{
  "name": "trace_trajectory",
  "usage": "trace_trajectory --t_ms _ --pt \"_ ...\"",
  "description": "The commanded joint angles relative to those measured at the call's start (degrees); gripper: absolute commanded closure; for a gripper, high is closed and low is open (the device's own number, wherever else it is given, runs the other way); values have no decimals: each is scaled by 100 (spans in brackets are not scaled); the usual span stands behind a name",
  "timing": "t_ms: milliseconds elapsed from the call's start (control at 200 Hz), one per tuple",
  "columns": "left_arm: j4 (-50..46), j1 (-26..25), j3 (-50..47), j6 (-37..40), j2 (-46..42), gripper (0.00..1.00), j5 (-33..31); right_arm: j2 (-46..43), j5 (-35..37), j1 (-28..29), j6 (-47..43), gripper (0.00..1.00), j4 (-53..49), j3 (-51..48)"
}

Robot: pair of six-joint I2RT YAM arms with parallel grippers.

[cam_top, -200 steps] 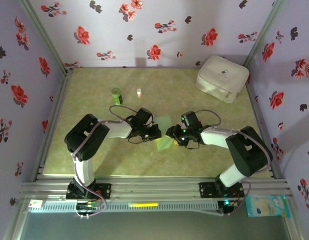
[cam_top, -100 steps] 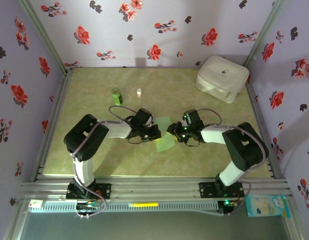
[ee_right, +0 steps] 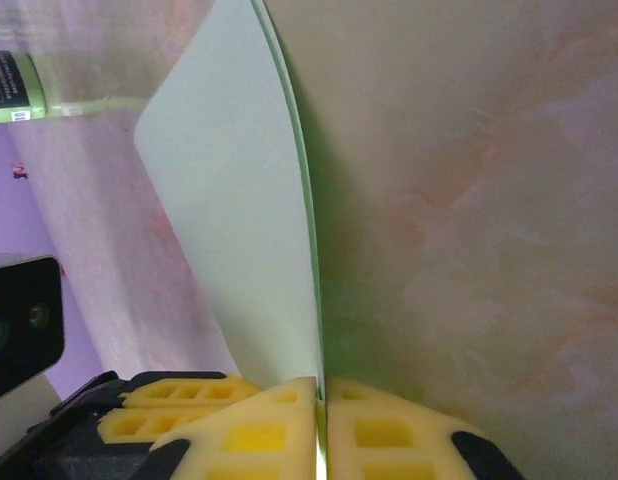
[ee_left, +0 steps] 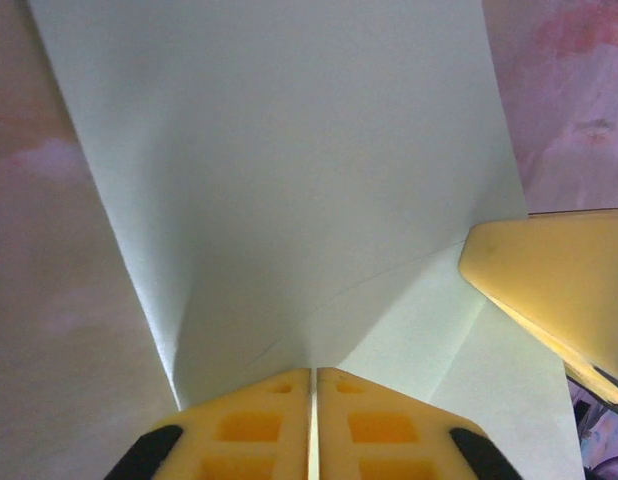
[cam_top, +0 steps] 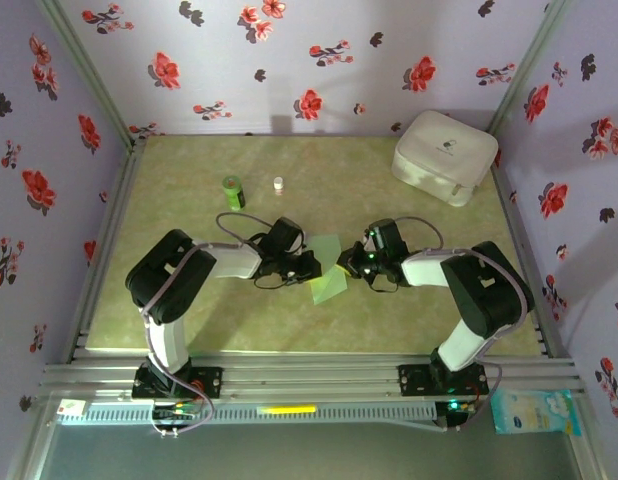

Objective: Fold a paper plane with a square sheet of paper (pick it up from the middle)
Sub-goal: Turn over the paper at the center of the table.

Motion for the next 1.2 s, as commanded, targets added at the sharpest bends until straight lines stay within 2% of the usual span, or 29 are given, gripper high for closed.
trace_trajectory --t_ms 0,100,280,520,670,730,840,915,1055,1195 --pt "340 68 -275 -88 -269 86 -14 -117 -96 -35 -181 94 216 -24" --pt "631 90 -413 -64 -519 80 -28 -299 -42 -44 -366 96 -5 39" --pt "329 99 -439 360 -1152 76 -394 -822 326 -40 -1056 98 -1048 365" --pt "-175 108 -863 785 -2357 73 -1840 -1576 1813 38 -2806 99 -3634 1366" --pt "-234 180 -1275 933 -3115 69 -2592 -1804 2692 169 -3405 99 -4629 1929" --pt "-256 239 -1446 907 -3399 63 -2825 -1843 3050 225 -3426 99 -4926 2102" --pt "-182 399 -1749 923 -3808 58 -2929 -1797 3544 384 -3519 98 -5353 2384" --pt "-112 424 -1878 1271 -4005 52 -2892 -1698 4008 585 -3663 98 -5677 2605" --pt "-625 466 -1722 1798 -4200 43 -2900 -1338 5083 983 -3773 100 -6234 3014" --pt "-780 571 -1789 1538 -4437 36 -3216 -1007 6056 1403 -3703 99 -6429 3233"
